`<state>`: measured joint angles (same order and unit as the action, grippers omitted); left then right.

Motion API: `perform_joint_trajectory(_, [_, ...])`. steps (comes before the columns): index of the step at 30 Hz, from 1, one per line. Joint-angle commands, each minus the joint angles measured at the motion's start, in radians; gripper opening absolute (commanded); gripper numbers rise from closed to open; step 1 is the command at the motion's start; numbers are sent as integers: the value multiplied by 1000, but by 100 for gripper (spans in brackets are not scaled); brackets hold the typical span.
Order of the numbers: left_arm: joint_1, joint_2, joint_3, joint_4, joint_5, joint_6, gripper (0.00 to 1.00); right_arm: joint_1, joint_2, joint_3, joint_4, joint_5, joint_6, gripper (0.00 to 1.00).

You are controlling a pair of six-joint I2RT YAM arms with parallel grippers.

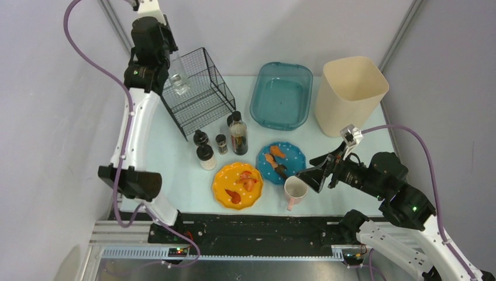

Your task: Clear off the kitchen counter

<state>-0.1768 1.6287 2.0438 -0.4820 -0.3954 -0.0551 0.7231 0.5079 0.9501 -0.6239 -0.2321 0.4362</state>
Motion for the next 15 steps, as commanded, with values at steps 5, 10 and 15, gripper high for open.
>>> perform_joint_trajectory(5, [85,197,298,105,63,-81,0,18,21,3,63,-70,-12,94])
perform_joint_trajectory(10, [96,287,398,150,49,-93,0,25,42,4,83,-85,-19,94])
perform_joint_trajectory(15, [131,374,462,186,74,-143,0,35,65,4,88,-109,-23,94])
